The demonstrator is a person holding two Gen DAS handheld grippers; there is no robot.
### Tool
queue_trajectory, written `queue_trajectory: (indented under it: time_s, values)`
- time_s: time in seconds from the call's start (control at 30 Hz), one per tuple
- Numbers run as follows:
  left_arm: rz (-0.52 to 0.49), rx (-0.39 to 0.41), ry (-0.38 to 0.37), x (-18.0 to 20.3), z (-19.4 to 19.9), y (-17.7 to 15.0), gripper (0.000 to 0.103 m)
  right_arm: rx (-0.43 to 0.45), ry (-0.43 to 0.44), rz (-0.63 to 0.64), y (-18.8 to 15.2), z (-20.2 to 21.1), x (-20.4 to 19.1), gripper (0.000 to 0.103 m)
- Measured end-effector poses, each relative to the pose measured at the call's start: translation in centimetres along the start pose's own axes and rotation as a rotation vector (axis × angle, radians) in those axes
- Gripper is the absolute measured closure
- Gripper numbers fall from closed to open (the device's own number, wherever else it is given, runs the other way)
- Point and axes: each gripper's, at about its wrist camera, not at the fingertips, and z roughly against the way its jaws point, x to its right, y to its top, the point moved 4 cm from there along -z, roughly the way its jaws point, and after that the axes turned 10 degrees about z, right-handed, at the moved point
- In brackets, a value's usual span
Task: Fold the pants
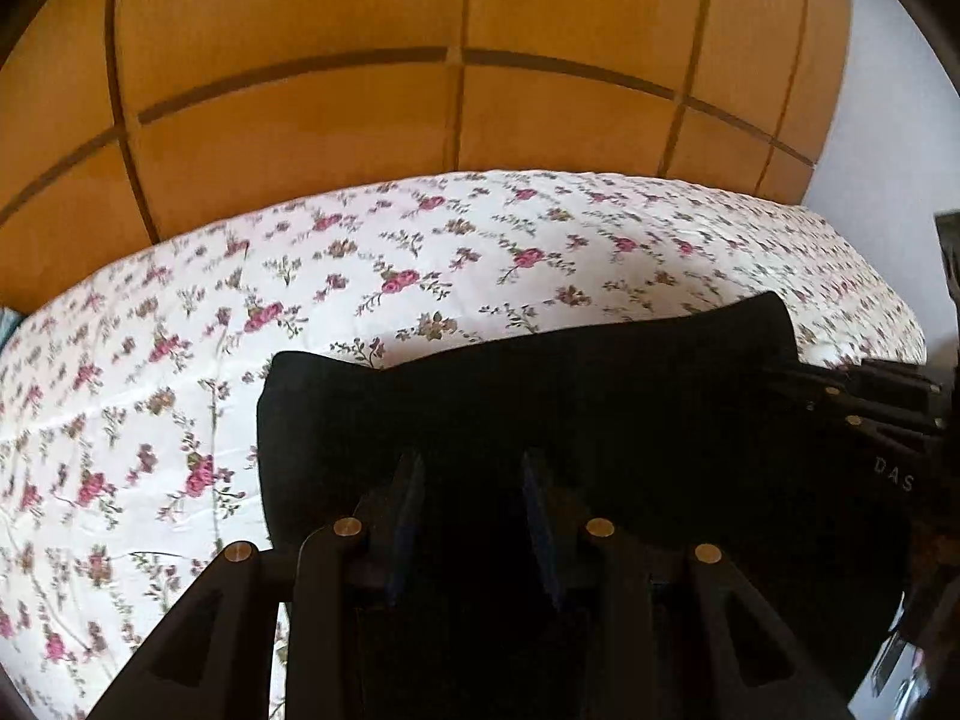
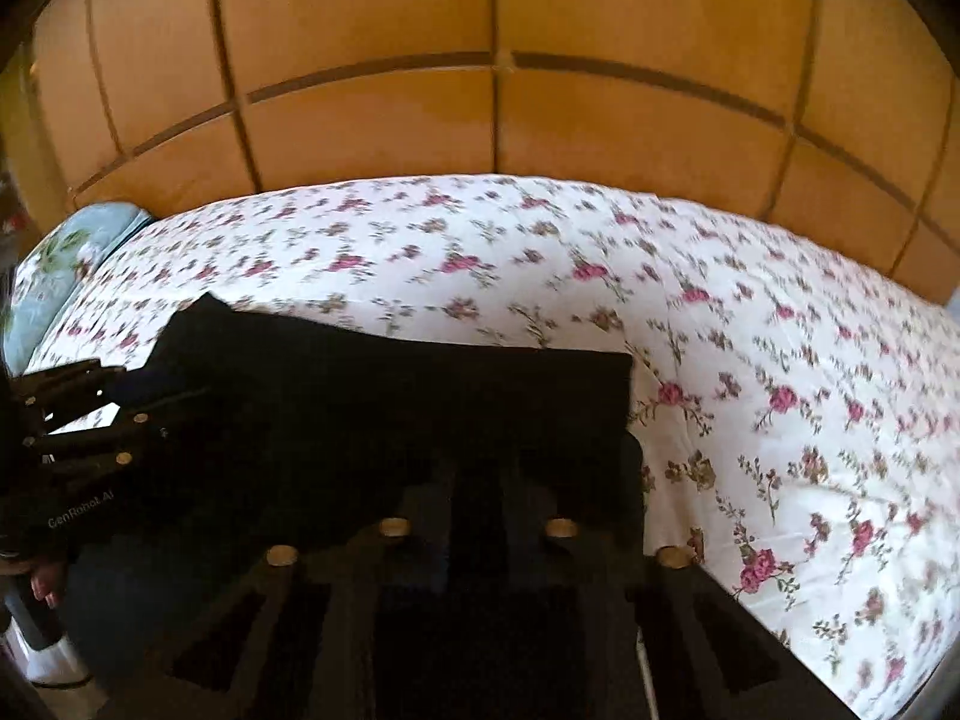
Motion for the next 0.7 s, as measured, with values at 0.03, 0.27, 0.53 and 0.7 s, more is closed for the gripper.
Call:
queue_trajectory:
  time_s: [0.03,0.27,0.53,0.7]
  values:
    - [0.001,0.000,0.007,0.0,-0.4,0.0,0.067,0.004,-0.006,0.001,0.0,-0.3,0.1,0.098]
    - [-0.013,0.015,0.032,0.0,-0.7,0.0,0.067,0.063,-0.071,0.044,-0.4,-1.1,-0.6,0.100]
    - [0.001,0.029,0.069,0.4,2.2,-1.7,0.067,0.073,-0.031,0.004,-1.9,1.7,-0.8,0.094]
    - [0.041,0.019,0.049,0.5,3.7,-2.8,0.067,0.069,-0.042,0.044,-3.4,3.4,-2.1,0.087]
